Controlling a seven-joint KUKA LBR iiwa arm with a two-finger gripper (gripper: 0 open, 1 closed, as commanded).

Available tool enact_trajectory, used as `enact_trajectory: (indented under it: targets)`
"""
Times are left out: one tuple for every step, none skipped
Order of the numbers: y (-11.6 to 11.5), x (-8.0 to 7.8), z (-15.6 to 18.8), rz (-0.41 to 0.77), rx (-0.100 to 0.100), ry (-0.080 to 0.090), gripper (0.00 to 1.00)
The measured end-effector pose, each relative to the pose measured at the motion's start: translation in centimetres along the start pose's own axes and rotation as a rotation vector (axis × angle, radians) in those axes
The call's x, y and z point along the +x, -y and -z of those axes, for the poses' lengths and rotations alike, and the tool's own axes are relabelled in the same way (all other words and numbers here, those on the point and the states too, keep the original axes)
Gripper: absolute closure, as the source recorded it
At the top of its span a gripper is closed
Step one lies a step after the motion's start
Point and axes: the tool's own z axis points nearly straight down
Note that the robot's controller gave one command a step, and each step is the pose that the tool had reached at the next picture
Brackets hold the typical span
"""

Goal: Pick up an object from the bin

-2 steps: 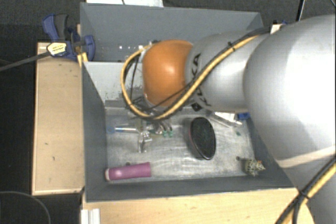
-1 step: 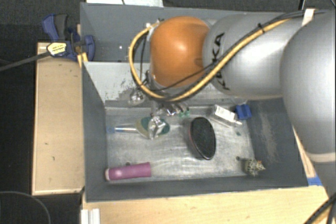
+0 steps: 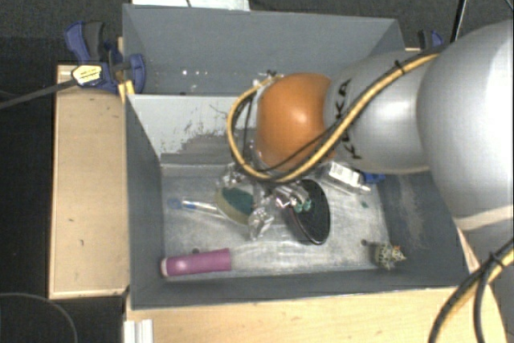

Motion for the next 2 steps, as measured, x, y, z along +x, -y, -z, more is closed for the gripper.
enact_trajectory:
  targets:
    - [-0.1,-0.1,0.2,-0.003,0.002,0.0,1.0]
    - [-3.2,1.8,17.4,-0.02,0.003,-0.002,1.0]
